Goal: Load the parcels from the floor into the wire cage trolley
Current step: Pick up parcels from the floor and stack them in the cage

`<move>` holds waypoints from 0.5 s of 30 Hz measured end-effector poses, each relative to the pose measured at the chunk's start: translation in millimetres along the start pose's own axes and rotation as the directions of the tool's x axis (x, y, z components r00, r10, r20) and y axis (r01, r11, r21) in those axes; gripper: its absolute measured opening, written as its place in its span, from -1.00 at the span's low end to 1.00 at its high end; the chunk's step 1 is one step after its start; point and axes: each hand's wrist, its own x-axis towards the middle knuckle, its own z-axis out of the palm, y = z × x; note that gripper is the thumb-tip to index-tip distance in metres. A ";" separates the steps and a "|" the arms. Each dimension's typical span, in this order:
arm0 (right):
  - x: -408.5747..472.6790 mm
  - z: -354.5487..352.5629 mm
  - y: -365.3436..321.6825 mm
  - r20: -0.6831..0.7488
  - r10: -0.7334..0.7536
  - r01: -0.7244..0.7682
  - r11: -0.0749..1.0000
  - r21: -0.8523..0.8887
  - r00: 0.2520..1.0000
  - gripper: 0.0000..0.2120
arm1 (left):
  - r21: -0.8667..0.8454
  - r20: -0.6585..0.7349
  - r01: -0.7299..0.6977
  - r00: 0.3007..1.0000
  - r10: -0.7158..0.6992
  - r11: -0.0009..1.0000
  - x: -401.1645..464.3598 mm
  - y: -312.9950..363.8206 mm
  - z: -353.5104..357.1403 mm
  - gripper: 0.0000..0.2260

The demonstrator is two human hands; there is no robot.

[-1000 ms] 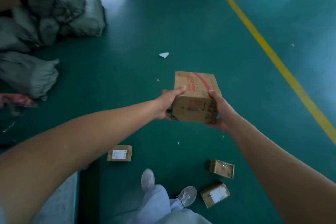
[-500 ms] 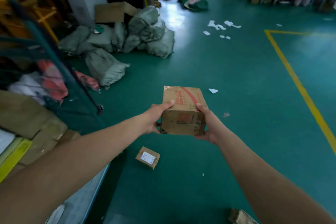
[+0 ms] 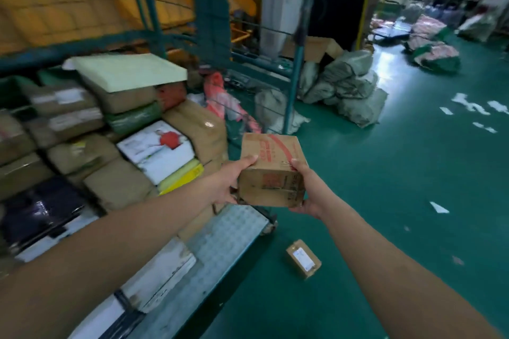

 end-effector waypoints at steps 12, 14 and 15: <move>14.3 222.2 -6.8 0.289 0.041 0.031 0.970 -0.240 0.956 -0.54 | -0.201 -0.250 -0.063 0.968 0.011 0.978 -58.4 -26.8 -209.9 -0.50; 14.6 249.6 -8.1 0.325 0.056 0.033 0.964 -0.264 0.944 -0.61 | -0.230 -0.280 -0.072 0.960 0.004 0.971 -62.3 -29.4 -234.3 -0.51; 15.8 258.2 -8.7 0.339 0.060 0.033 0.964 -0.264 0.939 -0.63 | -0.238 -0.300 -0.074 0.954 0.000 0.969 -62.7 -29.6 -242.4 -0.48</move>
